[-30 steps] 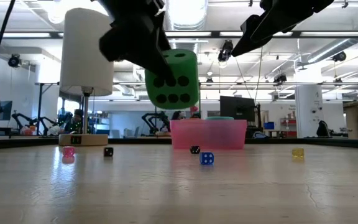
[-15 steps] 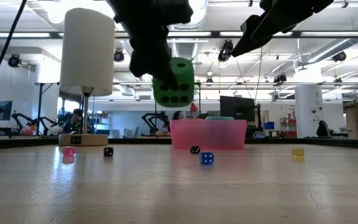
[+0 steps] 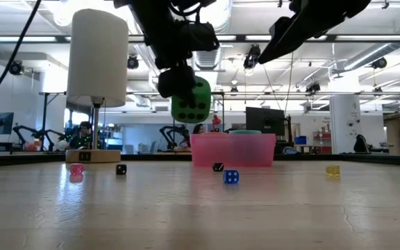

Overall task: Pick & Place Dice
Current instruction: Put the big green dice into the red container

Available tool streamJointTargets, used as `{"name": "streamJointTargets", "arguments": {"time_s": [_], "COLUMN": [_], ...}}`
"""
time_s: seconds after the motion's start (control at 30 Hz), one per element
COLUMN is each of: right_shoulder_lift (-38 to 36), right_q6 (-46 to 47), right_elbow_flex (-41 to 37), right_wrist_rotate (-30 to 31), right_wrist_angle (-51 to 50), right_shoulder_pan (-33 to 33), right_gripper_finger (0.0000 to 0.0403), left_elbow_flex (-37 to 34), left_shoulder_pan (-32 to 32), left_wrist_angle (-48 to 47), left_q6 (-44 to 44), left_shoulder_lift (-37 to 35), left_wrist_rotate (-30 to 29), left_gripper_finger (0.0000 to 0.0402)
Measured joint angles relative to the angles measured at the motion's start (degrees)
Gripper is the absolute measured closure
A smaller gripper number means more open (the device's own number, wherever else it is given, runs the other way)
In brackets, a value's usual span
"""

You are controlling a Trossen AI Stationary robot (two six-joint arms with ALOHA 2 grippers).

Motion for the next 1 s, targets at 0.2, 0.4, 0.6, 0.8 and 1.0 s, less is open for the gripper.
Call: {"name": "streamJointTargets", "arguments": {"time_s": [0.2, 0.4, 0.6, 0.8, 1.0], "right_shoulder_lift": [-0.07, -2.3, -6.27, -9.02, -10.58], "right_q6": [-1.53, -3.34, -3.8, -4.94, -4.91], "right_elbow_flex": [0.0, 0.0, 0.0, 0.0, 0.0], "right_wrist_rotate": [10.34, 10.83, 10.85, 10.83, 10.83], "right_wrist_angle": [-0.4, -1.4, -2.23, -2.17, -2.15], "right_shoulder_pan": [-0.04, -0.02, -0.02, 0.0, 0.0], "right_gripper_finger": [0.0003, 0.0003, 0.0003, 0.0003, 0.0003], "left_elbow_flex": [0.0, 0.0, 0.0, 0.0, 0.04], "left_shoulder_pan": [1.74, 3.19, 7.12, 11.81, 15.5], "left_wrist_angle": [4.44, 11.47, 12.73, 15.18, 16.93], "left_q6": [5.68, 11.3, 12.07, 16.31, 18.86], "left_shoulder_lift": [0.0, 0.0, 0.0, 0.0, 0.0], "left_wrist_rotate": [0.02, 4.44, 8.15, 17.01, 25.04], "left_gripper_finger": [0.0086, 0.0088, 0.0087, 0.009, 0.0088]}}
